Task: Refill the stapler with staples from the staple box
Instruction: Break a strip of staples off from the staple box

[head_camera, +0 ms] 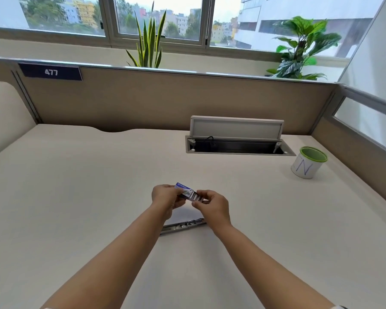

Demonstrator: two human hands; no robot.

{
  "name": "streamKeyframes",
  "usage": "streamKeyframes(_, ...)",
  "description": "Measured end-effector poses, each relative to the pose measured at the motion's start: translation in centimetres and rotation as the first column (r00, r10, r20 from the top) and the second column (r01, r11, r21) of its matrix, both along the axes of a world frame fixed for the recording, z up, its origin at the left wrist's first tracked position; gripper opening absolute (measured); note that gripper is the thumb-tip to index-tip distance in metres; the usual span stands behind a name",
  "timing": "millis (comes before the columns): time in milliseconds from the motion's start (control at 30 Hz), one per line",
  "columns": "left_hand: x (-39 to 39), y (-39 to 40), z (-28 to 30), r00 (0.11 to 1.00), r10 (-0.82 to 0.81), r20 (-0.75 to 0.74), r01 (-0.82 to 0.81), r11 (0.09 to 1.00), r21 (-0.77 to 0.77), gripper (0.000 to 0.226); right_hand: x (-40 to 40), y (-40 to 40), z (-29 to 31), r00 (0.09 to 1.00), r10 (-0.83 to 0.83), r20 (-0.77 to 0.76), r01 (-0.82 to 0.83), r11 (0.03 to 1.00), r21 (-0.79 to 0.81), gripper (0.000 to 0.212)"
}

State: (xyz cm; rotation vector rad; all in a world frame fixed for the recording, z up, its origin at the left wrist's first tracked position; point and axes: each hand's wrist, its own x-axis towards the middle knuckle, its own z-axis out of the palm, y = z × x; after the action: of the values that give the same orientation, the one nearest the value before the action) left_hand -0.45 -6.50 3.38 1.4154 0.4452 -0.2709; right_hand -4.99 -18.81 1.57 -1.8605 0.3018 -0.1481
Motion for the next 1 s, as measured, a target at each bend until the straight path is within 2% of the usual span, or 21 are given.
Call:
streamKeyframes(100, 0.2, 0.1, -0.1, 1.000, 0.005, -0.011, -0.005, 1.000, 0.000, 0.002, 0.3, -0.2, 0.1, 0.999, 0.039, -0.033, -0.039, 0.999, 0.000, 0.031)
streamKeyframes(233, 0.5, 0.5, -0.5, 0.999, 0.024, -0.039, -0.025, 1.000, -0.016, 0.003, 0.7, -0.3, 0.3, 0.988, 0.125, -0.096, -0.129, 0.991, -0.037, 0.027)
streamKeyframes(367, 0.5, 0.5, -0.9, 0.997, 0.044, -0.058, -0.047, 0.998, -0.051, 0.012, 1.2, -0.1, 0.4, 0.990, 0.104, -0.096, -0.112, 0.991, -0.080, 0.029)
streamKeyframes(467, 0.3, 0.4, -1.2, 0.998, 0.036, -0.054, -0.039, 0.998, -0.058, 0.012, 1.2, -0.1, 0.6, 0.992, 0.091, -0.091, -0.094, 0.995, -0.039, 0.035)
streamKeyframes(567, 0.2, 0.3, -1.6, 0.998, 0.019, -0.057, -0.025, 0.996, -0.091, 0.012, 1.4, -0.3, 0.7, 0.994, 0.078, -0.077, -0.080, 0.997, -0.017, 0.033)
streamKeyframes(700, 0.4, 0.0, -1.5, 0.998, 0.021, -0.053, -0.026, 0.995, -0.094, 0.023, 1.5, -0.8, 0.9, 0.992, 0.102, -0.079, -0.115, 0.975, -0.189, 0.023)
streamKeyframes(800, 0.5, 0.0, -1.3, 0.999, 0.004, -0.050, -0.009, 0.995, -0.100, 0.021, 1.5, -1.0, 1.0, 0.987, 0.140, -0.081, -0.160, 0.925, -0.344, 0.020)
streamKeyframes(933, 0.7, 0.0, -1.2, 0.998, -0.046, -0.048, 0.043, 0.997, -0.071, 0.020, 1.2, -1.4, 1.0, 0.971, 0.238, -0.017, -0.197, 0.759, -0.620, 0.022)
streamKeyframes(1000, 0.7, 0.0, -1.2, 0.996, -0.064, -0.059, 0.060, 0.996, -0.065, 0.019, 1.2, -1.7, 1.0, 0.950, 0.311, 0.032, -0.200, 0.680, -0.705, 0.019)
